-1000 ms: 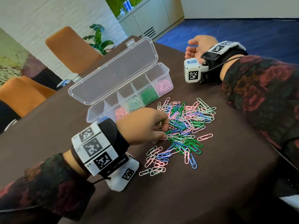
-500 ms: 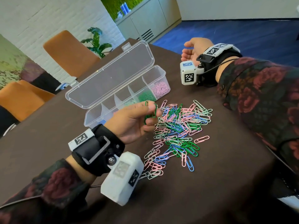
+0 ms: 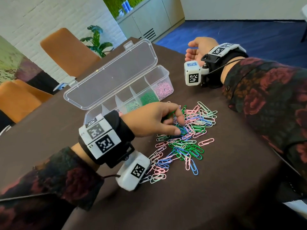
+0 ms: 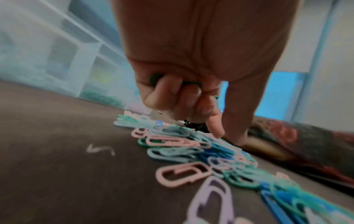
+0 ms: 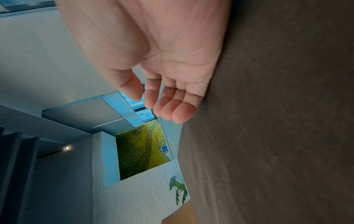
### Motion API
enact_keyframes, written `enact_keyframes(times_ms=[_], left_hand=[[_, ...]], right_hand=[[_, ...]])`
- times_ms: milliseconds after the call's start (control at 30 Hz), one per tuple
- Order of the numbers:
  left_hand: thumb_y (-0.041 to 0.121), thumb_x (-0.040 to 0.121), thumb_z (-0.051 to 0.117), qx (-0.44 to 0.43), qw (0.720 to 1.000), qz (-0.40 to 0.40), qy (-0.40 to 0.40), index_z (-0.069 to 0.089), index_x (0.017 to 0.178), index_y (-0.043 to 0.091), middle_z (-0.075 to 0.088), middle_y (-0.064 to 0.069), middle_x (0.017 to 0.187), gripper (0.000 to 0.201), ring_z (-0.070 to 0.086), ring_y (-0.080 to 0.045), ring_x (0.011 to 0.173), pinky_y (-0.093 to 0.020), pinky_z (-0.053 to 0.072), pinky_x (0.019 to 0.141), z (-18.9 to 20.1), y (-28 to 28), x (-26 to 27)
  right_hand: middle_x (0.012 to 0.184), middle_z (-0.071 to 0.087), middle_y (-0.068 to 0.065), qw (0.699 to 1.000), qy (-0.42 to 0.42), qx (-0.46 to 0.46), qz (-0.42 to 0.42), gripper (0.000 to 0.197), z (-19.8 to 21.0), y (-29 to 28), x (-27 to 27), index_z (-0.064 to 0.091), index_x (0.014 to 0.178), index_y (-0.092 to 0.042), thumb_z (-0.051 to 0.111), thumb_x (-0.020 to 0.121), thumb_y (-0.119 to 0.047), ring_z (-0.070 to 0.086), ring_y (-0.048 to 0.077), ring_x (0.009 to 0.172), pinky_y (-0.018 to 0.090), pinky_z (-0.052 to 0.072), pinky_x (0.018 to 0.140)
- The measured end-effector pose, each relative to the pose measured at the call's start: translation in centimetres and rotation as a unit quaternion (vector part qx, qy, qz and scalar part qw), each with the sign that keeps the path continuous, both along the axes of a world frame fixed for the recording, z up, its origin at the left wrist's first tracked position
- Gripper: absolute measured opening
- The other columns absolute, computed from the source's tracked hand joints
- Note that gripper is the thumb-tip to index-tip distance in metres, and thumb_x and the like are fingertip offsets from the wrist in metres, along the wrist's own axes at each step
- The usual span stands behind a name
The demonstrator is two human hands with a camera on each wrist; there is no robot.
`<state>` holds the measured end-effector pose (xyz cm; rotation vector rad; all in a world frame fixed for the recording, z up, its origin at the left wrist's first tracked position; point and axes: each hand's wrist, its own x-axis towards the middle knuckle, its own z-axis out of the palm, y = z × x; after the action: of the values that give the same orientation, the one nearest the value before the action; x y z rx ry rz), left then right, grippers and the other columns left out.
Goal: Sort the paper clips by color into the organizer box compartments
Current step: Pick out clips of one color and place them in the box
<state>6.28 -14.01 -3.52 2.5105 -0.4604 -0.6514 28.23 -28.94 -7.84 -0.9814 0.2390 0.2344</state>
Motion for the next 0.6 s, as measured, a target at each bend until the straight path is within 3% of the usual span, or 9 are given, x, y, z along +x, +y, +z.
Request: enact_keyframes(times_ms=[133, 267, 433, 500, 600], left_hand=[[0.015, 0.081, 0.073, 0.101, 0.991, -0.067, -0.049, 0.056, 0.084, 0.022, 0.036, 0.008, 0.054, 0.019, 0.035, -0.005, 0.048, -0.015, 0.03, 0.053, -0.1, -1.0, 0.1], [0.015, 0.083, 0.072, 0.099, 0.991, -0.052, -0.075, 0.051, 0.074, 0.026, 0.038, 0.009, 0.052, 0.025, 0.035, -0.005, 0.049, -0.015, 0.029, 0.052, -0.2, -0.6, 0.5], [0.023, 0.078, 0.067, -0.104, 0.991, 0.061, -0.056, 0.057, 0.078, 0.017, 0.041, -0.004, 0.063, 0.012, 0.033, -0.009, 0.055, -0.014, 0.03, 0.051, 0.1, 0.6, 0.0], [0.015, 0.076, 0.062, -0.192, 0.971, 0.133, -0.049, 0.058, 0.072, 0.017, 0.041, 0.003, 0.058, 0.006, 0.029, -0.005, 0.048, -0.014, 0.024, 0.044, 0.2, 1.2, 0.0], [0.012, 0.072, 0.064, -0.28, 0.937, 0.204, -0.041, 0.063, 0.061, 0.022, 0.04, 0.007, 0.053, 0.015, 0.024, -0.007, 0.047, -0.02, 0.015, 0.045, 0.3, 2.2, -0.2]], right_hand=[[0.069, 0.058, 0.007, 1.0, -0.003, 0.002, -0.005, 0.009, 0.1, -0.1, 0.0, 0.058, 0.089, -0.003, 0.053, 0.087, -0.01, 0.056, 0.017, 0.056, 0.027, 0.053, 0.056], [0.068, 0.057, 0.006, 1.0, 0.001, 0.004, 0.0, 0.009, 0.2, -0.1, -0.1, 0.058, 0.087, -0.004, 0.052, 0.088, -0.01, 0.055, 0.017, 0.056, 0.026, 0.052, 0.056], [0.068, 0.056, 0.006, 1.0, 0.004, 0.002, 0.006, 0.01, 0.2, 0.0, 0.0, 0.057, 0.083, -0.003, 0.052, 0.088, -0.011, 0.055, 0.018, 0.056, 0.028, 0.052, 0.057], [0.068, 0.056, 0.006, 1.0, 0.003, 0.001, 0.007, 0.011, 0.2, 0.0, 0.1, 0.057, 0.083, -0.003, 0.052, 0.088, -0.01, 0.054, 0.018, 0.056, 0.028, 0.052, 0.058], [0.07, 0.056, 0.007, 1.0, 0.002, 0.0, 0.006, 0.01, 0.1, 0.0, 0.1, 0.057, 0.084, -0.003, 0.051, 0.089, -0.01, 0.054, 0.018, 0.057, 0.028, 0.052, 0.057]])
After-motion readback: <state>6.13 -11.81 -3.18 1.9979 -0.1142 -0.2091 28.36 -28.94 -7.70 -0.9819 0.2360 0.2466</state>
